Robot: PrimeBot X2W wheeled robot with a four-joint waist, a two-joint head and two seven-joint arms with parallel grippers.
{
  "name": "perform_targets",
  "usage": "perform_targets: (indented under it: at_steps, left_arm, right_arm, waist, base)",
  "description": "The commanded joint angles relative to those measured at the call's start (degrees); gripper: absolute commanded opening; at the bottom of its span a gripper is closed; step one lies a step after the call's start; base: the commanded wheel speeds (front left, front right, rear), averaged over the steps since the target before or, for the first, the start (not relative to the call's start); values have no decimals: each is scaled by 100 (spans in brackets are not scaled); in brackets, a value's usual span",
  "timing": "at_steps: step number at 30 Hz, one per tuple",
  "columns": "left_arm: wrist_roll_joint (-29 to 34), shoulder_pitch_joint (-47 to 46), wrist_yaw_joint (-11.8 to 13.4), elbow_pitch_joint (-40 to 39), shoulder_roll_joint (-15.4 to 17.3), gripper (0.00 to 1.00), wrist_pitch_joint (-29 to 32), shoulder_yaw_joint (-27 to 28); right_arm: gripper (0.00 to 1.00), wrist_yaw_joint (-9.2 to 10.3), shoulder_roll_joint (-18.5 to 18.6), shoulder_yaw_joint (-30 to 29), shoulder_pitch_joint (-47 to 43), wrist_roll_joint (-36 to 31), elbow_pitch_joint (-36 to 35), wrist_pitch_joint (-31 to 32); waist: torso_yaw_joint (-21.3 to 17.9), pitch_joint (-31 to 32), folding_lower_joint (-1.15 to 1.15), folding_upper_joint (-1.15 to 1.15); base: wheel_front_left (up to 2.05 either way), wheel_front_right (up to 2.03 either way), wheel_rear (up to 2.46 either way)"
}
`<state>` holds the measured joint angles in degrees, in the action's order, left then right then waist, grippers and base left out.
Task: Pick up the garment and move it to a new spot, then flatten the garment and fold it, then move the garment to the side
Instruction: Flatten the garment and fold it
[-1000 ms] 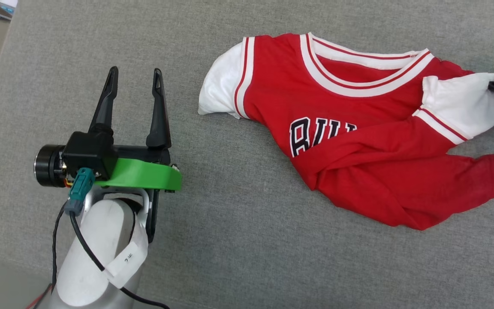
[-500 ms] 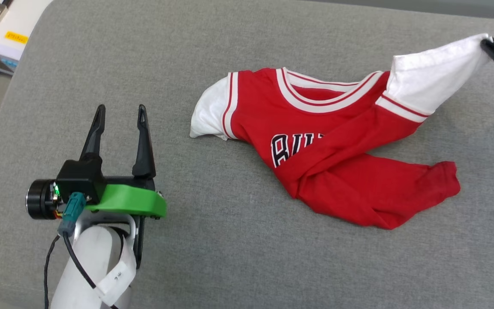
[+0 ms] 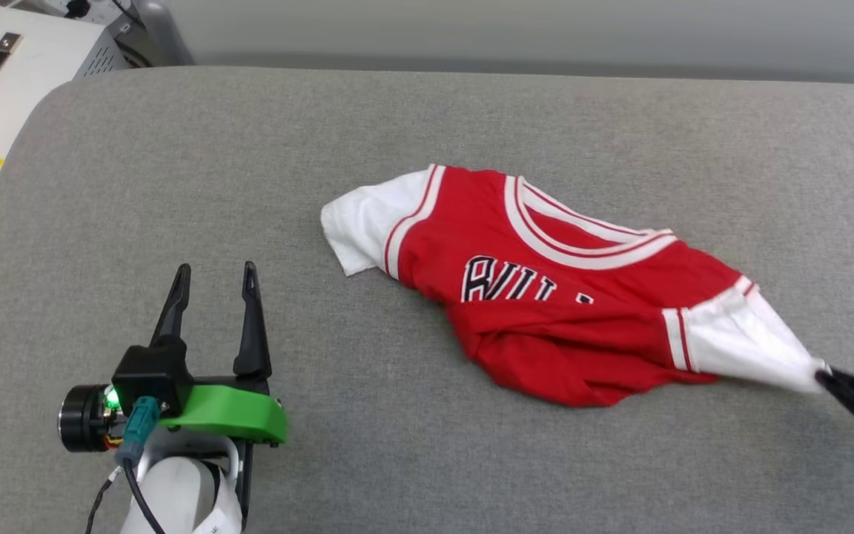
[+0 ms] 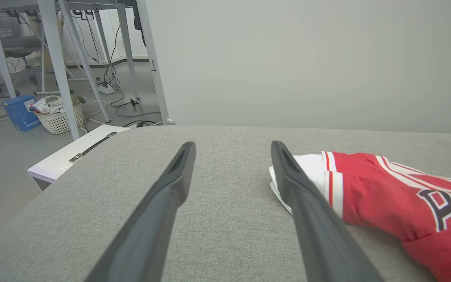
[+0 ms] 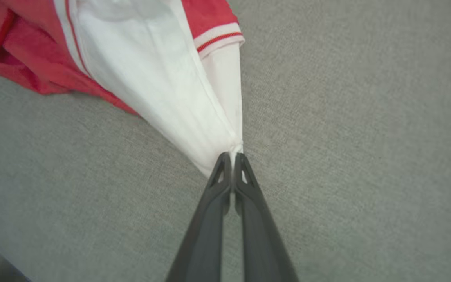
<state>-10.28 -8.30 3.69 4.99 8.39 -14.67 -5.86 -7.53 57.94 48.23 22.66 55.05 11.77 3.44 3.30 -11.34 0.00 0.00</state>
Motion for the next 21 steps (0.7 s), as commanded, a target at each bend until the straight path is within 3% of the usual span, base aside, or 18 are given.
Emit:
perform_targets:
  at_steps: [1,9,10,11,12,17,21]
  left_arm:
    - [54,87,-43,-8,-49,100,-33,-3]
    - [115,82,-123,65,-119,100,-33,-29]
    - [123,95,-125,72,-124,100,-33,-20]
    - [129,107,-126,74,-125,100,-33,-11]
    - [136,125,-132,75,-119,100,-33,1]
    - [177,202,-157,50,-100,100,-33,29]
    - [211,221,-161,-16,-117,100,-33,23]
  right_arm:
    - [0,4,-39,50,-250,-46,112,-71]
    - [0,4,-589,-4,-1122,210,843,-440]
    - [22,4,-653,-103,-1141,282,884,-530]
    - [95,4,-678,-197,-1132,307,892,-624]
    - [100,4,-684,-310,-1111,314,861,-738]
    - [100,4,-454,-862,-1013,399,345,-1016]
    - [100,4,-54,-1408,-815,379,-267,-918]
  waist:
    - [-79,62,0,0]
    - [-67,83,0,0]
    - [-76,109,0,0]
    - [-81,131,0,0]
    - [-86,158,0,0]
    - [-75,289,0,0]
    - [-12,298,0,0]
  base:
    - [0,0,0]
    - [0,0,0]
    - [0,0,0]
    - [0,0,0]
    - [0,0,0]
    - [0,0,0]
    - [0,0,0]
